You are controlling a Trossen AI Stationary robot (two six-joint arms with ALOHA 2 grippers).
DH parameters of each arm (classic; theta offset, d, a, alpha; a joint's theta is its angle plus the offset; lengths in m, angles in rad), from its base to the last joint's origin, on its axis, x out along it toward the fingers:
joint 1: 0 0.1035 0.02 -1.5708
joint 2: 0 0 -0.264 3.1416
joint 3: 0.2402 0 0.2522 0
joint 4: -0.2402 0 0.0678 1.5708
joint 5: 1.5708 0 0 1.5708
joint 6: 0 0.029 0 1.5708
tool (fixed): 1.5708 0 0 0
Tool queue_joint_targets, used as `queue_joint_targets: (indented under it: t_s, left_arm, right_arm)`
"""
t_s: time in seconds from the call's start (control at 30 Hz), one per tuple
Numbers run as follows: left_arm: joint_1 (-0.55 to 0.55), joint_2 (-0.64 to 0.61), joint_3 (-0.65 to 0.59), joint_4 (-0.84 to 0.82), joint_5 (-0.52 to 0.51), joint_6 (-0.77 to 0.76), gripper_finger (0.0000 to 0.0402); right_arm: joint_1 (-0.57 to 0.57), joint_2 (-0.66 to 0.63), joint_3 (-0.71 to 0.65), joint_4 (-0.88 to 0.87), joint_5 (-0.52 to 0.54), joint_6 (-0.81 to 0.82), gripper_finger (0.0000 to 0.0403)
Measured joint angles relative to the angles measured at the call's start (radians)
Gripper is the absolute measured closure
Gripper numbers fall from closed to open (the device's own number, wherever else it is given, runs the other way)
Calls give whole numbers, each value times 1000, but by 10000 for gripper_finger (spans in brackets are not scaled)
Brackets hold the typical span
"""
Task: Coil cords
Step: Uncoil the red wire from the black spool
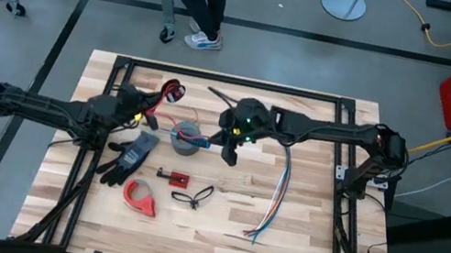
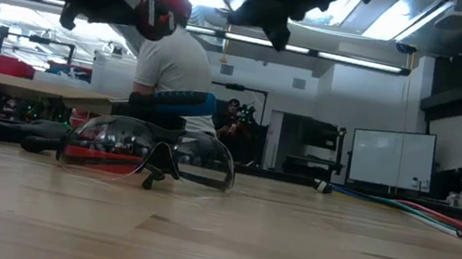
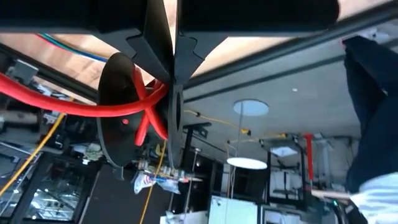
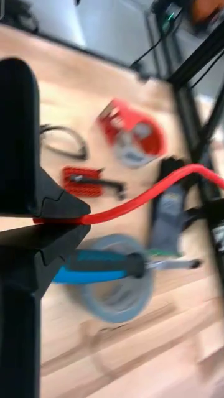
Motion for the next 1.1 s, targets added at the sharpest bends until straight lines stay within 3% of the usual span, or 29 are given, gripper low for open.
queue_joint_targets:
  t_s: [0.2,0.6,0.83,1.1]
  left_arm:
    - [23,-3,0,21,0,23,401]
    - [27,-13,0,21,27,20,401]
    - [27,-24,0,44,184,-3,401]
    - [27,-23,0,-19,355,-97,401]
  right_arm:
    - [6,0,0,-176,134,0,395]
    - [1,0,0,-483,520,10,395]
    - [-57,0,0,-514,720,87,395]
    - [-146,0,0,-378,808,110,395]
